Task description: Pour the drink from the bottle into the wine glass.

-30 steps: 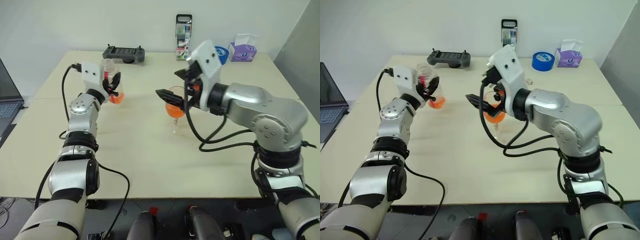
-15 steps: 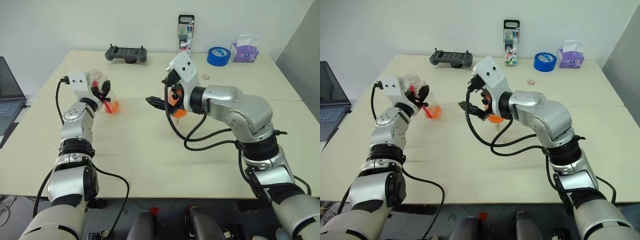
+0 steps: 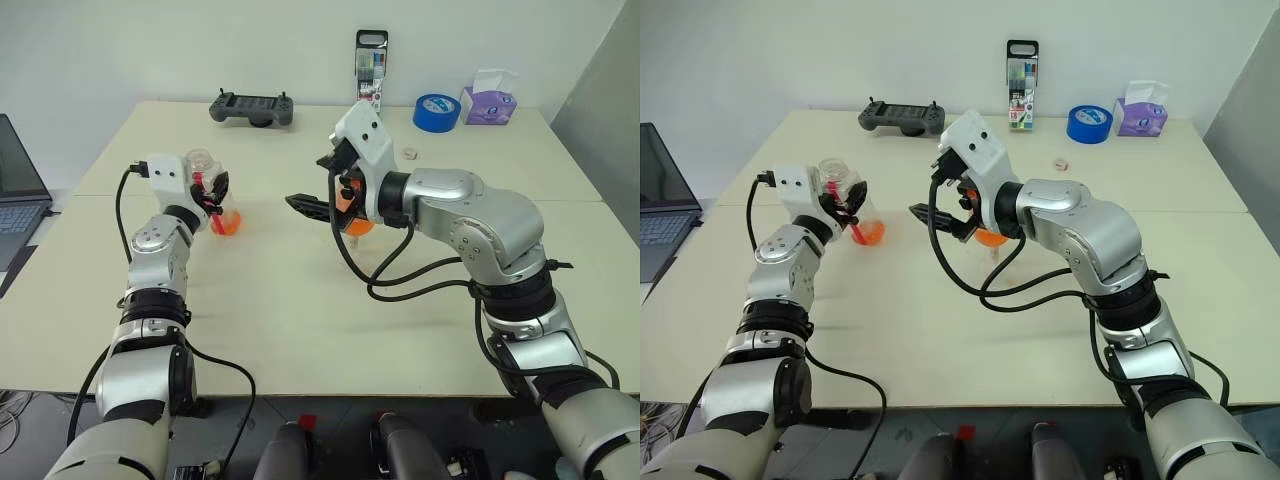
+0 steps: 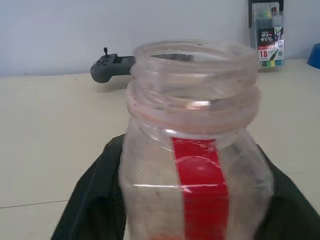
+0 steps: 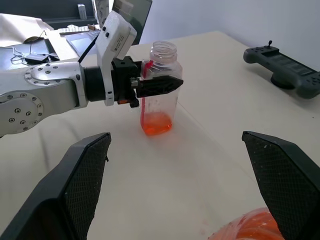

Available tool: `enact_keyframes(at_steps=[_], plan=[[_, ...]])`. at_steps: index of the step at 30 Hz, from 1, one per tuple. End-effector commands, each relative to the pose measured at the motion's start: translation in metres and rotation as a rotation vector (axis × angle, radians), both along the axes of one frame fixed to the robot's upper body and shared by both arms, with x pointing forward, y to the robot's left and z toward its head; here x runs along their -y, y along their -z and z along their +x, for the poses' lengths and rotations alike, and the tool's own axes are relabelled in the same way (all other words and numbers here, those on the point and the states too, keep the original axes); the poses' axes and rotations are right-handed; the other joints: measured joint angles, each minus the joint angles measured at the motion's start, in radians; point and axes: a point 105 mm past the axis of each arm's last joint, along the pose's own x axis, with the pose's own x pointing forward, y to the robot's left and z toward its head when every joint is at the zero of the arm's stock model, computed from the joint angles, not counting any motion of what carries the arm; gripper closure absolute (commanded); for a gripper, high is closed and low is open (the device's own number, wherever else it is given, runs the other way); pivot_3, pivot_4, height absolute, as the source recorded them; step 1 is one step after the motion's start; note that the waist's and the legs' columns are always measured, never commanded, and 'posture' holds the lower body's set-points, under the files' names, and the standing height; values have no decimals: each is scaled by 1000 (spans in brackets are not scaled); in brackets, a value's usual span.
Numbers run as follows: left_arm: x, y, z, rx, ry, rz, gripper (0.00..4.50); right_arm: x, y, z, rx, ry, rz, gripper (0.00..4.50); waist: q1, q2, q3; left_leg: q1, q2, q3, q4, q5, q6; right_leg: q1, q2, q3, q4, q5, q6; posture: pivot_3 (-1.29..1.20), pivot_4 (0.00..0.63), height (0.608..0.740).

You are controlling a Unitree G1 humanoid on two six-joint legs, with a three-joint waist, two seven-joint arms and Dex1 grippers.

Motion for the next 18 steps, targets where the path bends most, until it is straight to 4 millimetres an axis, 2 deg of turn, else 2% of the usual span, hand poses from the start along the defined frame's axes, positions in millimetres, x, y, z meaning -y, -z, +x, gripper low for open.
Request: enact_keyframes(at_steps=[1,3,6,10,18], plan=[[-6,-13,-2,44,-36,15,486,3,-16,-4,60,-13,43,0,0,0,0,0,0,0,0,0,0,0,0,0,0,0,0,0,150,740],[-6,-12,-4,40,-40,17,37,4,-16,-3,63,-13,42,0,0,0,0,0,0,0,0,0,0,0,0,0,0,0,0,0,150,740],[-6,-13,-6,39,-38,30,37,6,-18,-2,69,-13,43,0,0,0,0,0,0,0,0,0,0,0,-1,0,0,0,0,0,150,740],[-9,-24,-14,64,-39,26,37,9,-21,-2,80,-11,44,0,0,0,0,0,0,0,0,0,0,0,-1,0,0,0,0,0,150,740],[4,-48,-36,86,40,39,37,21,-25,5,104,8,33,0,0,0,0,0,0,0,0,0,0,0,-2,0,-1,0,0,0,150,740]])
